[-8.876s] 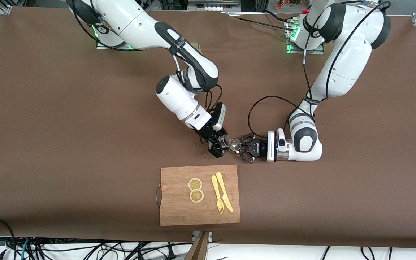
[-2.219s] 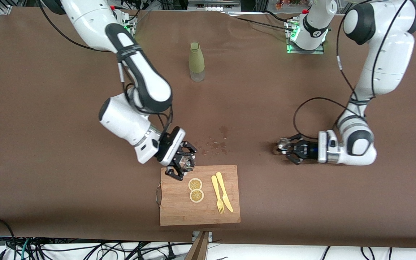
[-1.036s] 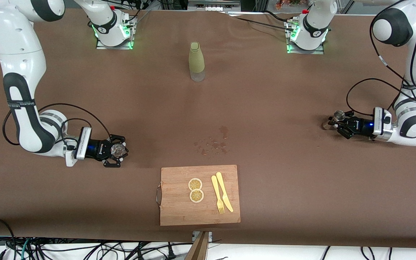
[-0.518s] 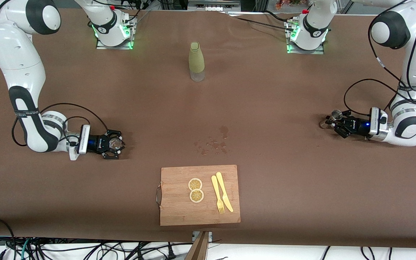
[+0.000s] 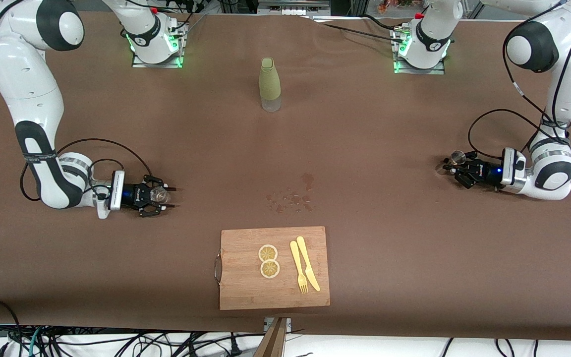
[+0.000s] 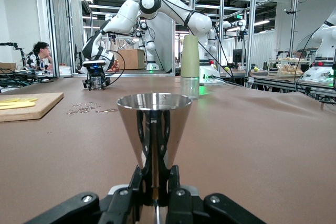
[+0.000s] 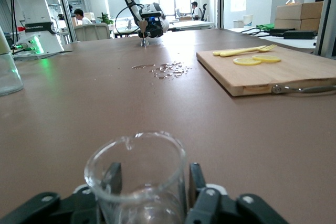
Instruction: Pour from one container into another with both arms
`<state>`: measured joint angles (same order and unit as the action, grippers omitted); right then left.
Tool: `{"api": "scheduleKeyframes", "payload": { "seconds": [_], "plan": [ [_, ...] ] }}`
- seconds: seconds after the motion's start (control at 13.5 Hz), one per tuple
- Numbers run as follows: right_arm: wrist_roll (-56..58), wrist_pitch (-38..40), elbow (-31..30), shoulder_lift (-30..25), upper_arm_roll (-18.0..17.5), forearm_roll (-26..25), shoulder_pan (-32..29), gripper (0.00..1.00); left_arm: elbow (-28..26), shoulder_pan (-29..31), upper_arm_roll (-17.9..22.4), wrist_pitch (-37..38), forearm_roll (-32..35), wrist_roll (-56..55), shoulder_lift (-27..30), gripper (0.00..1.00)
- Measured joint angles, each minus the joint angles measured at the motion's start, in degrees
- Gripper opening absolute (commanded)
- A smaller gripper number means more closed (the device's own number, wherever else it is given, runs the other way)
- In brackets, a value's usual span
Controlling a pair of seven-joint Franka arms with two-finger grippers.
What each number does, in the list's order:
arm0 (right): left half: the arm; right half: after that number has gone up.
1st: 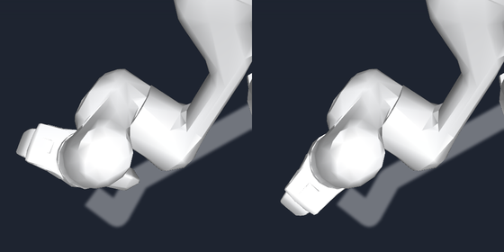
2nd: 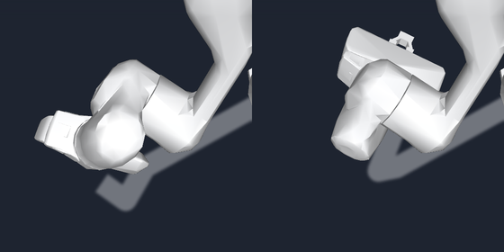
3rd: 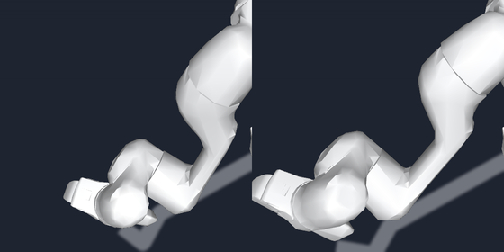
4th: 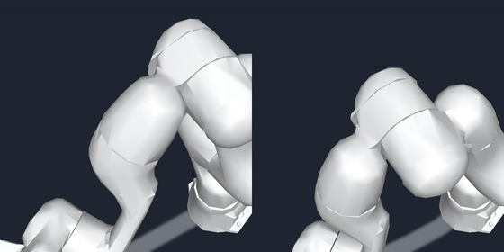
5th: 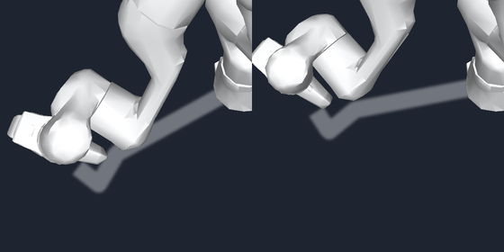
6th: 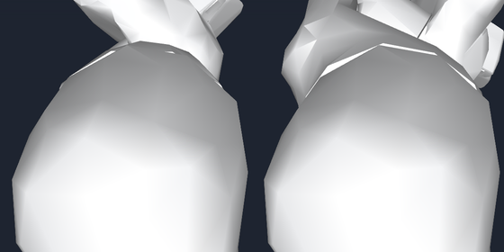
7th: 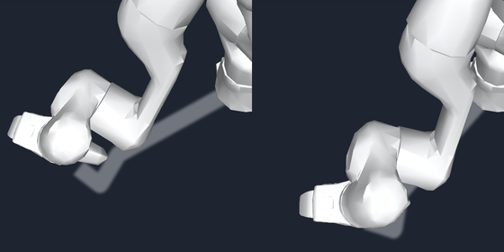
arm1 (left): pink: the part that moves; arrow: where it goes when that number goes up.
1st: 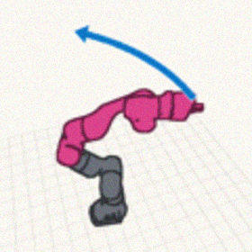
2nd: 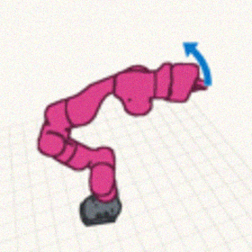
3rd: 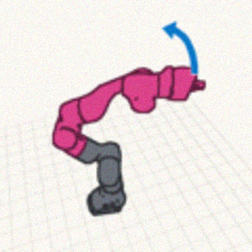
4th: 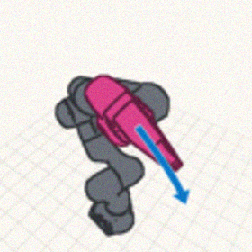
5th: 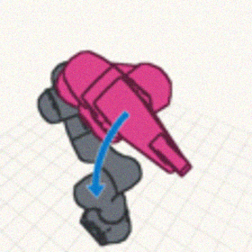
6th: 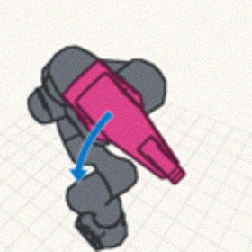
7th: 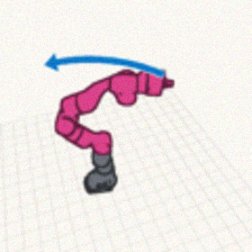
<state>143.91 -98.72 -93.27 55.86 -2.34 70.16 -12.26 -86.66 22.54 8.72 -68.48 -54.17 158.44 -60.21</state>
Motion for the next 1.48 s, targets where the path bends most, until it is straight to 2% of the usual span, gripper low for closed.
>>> {"api": "scheduleKeyframes", "payload": {
  "seconds": [0.07, 0.3, 0.59, 0.74, 0.89, 1.04, 1.26, 1.48],
  "plan": [
    [-0.01, 0.63, 0.02, -0.01, 0.54, -0.38, -0.08, 1.0, 0.05, 0.03, 0.45, 0.16, 0.0, 0.01, 0.01, 0.99],
    [-1.95, 3.35, 0.45, -0.33, 2.76, -2.87, -0.38, 1.0, 0.12, 0.09, 2.42, -1.44, 0.0, -0.13, -0.11, 1.0],
    [-6.71, 7.08, 0.85, -1.65, 7.47, -6.74, -0.81, 1.0, 0.25, -0.01, 4.2, -4.94, 0.02, -2.5, -0.12, 1.0],
    [-9.55, 9.43, 1.46, -1.74, 8.98, -7.99, -1.01, 1.0, 2.0, -0.32, 7.37, -5.48, 2.68, -6.16, 0.02, 1.0],
    [-14.97, 11.35, 2.66, -2.61, 10.35, -9.92, -1.03, 1.0, 4.92, -0.52, 11.14, -5.37, 6.03, -17.17, 1.55, 1.0],
    [-23.45, 12.11, 3.64, -5.26, 11.1, -12.2, -1.06, 1.0, 8.31, -0.41, 13.06, -5.39, 10.06, -32.35, 4.25, 1.0],
    [-39.14, 13.75, 4.15, -10.1, 11.16, -14.41, -1.03, 1.0, 11.79, -0.69, 13.24, -5.39, 16.83, -54.45, 9.72, 1.0],
    [-54.98, 14.34, 5.96, -14.4, 11.1, -20.76, -0.78, 1.0, 12.79, -2.38, 13.21, -5.94, 19.98, -72.37, 14.56, 1.0]
  ]
}}
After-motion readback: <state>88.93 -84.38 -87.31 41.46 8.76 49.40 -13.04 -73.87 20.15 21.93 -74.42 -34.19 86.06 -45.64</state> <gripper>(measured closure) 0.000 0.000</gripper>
